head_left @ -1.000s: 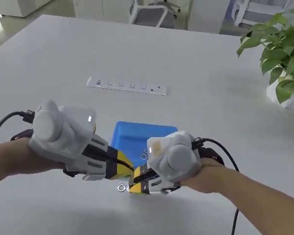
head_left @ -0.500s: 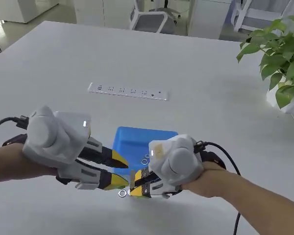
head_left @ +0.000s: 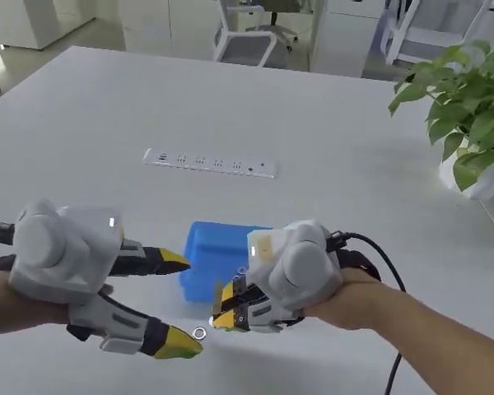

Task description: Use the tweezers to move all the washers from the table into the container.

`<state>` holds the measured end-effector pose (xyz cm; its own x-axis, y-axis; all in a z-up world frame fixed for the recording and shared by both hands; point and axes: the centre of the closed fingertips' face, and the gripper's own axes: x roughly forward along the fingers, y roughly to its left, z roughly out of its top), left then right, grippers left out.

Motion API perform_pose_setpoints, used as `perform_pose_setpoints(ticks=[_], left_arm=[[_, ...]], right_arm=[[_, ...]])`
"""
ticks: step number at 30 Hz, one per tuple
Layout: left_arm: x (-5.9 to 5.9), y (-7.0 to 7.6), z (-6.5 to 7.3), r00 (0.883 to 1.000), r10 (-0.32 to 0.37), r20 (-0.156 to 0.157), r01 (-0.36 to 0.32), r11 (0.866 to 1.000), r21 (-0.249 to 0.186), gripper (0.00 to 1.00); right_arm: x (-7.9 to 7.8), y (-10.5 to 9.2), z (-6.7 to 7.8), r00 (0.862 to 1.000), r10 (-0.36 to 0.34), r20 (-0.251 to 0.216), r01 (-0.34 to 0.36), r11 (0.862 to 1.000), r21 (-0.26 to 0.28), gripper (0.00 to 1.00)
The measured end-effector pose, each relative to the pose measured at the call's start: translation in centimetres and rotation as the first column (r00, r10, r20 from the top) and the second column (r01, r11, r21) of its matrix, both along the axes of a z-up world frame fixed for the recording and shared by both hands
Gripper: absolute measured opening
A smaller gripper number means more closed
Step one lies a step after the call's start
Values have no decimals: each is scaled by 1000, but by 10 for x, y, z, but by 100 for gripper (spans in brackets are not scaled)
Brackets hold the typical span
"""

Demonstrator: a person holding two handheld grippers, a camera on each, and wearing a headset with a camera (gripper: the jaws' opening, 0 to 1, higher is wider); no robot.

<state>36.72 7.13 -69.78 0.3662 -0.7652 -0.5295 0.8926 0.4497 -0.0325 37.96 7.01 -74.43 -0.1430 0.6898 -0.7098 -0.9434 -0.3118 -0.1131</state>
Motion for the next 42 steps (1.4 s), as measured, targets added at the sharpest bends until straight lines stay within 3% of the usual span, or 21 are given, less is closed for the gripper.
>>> perform_pose_setpoints(ticks=[8,14,28,42], left_arm=[[-4,2,2,998,52,-22,-53,998,-37,88],[-7,4,2,996,89,-19,-89,995,-48,99],[-14,12,1,990,136,-28,-137,989,-46,99],[-17,12,4,988,152,-28,-153,987,-54,99]], right_arm=[[3,-2,15,1000,-4,-9,4,1000,3,8],[9,-3,28,1000,-14,-8,14,1000,10,8],[32,4,54,1000,-25,15,24,999,44,8],[61,15,53,998,-34,50,31,997,64,9]])
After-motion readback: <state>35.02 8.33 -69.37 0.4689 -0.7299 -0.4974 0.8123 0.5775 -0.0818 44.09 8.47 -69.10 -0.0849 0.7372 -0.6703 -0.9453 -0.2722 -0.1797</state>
